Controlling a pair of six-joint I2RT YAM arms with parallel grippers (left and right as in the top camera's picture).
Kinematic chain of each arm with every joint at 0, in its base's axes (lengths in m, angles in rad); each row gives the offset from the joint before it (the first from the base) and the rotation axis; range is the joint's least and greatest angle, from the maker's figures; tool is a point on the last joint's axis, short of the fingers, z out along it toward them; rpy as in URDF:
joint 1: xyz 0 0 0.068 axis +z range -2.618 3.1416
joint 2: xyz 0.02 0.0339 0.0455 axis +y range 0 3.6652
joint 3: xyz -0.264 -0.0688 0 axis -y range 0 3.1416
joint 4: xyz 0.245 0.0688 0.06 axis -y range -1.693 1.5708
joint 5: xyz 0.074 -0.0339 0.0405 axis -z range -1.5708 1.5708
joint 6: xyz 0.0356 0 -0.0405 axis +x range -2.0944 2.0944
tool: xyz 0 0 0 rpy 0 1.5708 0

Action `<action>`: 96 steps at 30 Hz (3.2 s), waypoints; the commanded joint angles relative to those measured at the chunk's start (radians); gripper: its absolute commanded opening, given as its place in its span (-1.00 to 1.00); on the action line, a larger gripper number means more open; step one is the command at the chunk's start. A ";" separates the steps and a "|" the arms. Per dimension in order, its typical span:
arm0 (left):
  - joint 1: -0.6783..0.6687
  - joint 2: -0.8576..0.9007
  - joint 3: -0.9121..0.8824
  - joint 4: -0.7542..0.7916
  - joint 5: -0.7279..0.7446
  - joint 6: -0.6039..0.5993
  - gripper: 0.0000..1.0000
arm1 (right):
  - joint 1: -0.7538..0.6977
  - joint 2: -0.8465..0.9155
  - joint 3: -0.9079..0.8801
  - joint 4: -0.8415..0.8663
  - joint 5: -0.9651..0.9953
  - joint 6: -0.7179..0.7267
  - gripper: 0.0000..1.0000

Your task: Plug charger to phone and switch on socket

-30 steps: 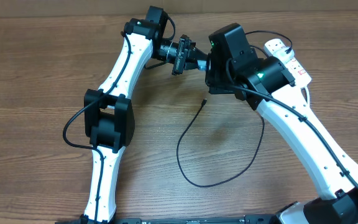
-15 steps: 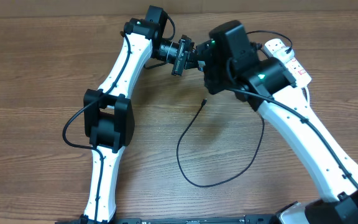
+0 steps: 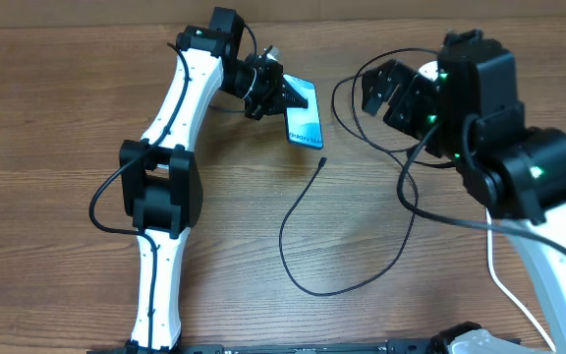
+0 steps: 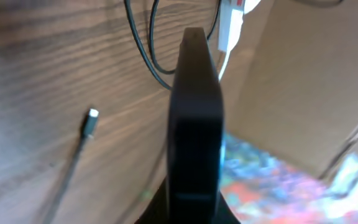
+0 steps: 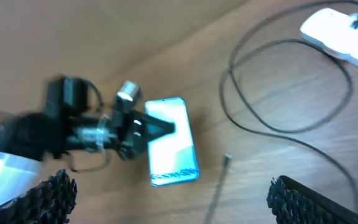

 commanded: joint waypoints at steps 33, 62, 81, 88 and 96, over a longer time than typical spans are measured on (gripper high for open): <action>-0.014 -0.487 0.014 -0.195 -0.935 0.109 -0.92 | 0.083 0.765 -0.032 -0.006 -0.140 0.026 -0.05; -0.014 -0.487 0.014 -0.202 -0.935 0.110 -0.91 | 0.108 0.776 -0.135 0.141 -0.040 0.121 -0.43; -0.014 -0.487 0.014 -0.203 -0.935 0.110 -0.92 | 0.102 0.779 -0.137 0.164 -0.012 0.121 -0.56; -0.014 -0.487 0.014 -0.203 -0.935 0.110 -0.91 | 0.101 0.800 -0.137 0.161 -0.012 0.120 -0.65; -0.015 -0.487 0.014 -0.203 -0.927 0.110 -0.92 | 0.101 0.802 -0.129 0.160 -0.023 0.103 -0.93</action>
